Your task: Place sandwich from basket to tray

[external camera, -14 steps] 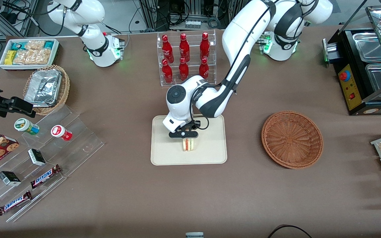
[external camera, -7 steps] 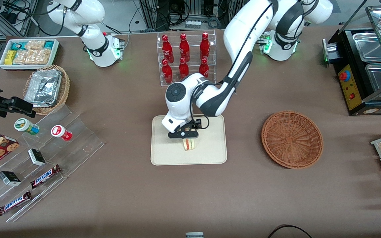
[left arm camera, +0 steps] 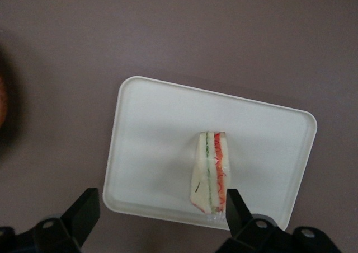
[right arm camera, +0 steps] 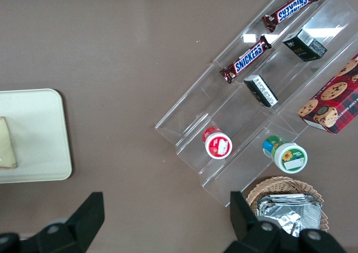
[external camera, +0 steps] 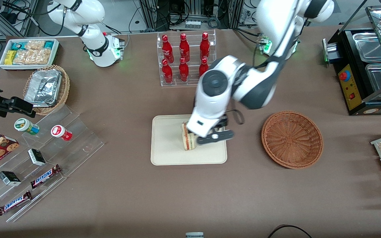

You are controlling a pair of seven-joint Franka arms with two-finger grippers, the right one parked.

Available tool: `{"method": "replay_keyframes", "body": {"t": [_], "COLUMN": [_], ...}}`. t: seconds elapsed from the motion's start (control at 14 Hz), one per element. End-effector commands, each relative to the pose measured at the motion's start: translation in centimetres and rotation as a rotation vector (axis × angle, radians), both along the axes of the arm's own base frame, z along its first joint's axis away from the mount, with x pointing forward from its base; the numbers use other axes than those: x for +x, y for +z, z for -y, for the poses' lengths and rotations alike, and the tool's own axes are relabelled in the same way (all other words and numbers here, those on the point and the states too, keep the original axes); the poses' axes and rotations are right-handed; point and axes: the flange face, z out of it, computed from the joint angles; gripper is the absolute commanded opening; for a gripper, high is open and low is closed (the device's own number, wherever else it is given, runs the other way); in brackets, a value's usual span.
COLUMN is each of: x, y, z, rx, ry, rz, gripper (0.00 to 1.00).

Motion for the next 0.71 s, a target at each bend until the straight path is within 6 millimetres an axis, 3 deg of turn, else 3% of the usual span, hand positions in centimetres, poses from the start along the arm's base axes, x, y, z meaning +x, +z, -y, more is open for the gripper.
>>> {"method": "replay_keyframes", "body": {"t": [0.0, 0.29, 0.36, 0.64], "x": [-1.1, -0.9, -0.9, -1.2], "y": [4.3, 8.5, 9.4, 11.7], "z": [-5.0, -15.4, -17.2, -26.8], "rx": [0.011, 0.037, 0.04, 0.03], "ry": [0.04, -0.045, -0.068, -0.105], "rz": [-0.05, -0.109, -0.122, -0.139], "gripper": [0.99, 0.99, 0.99, 0.99]}}
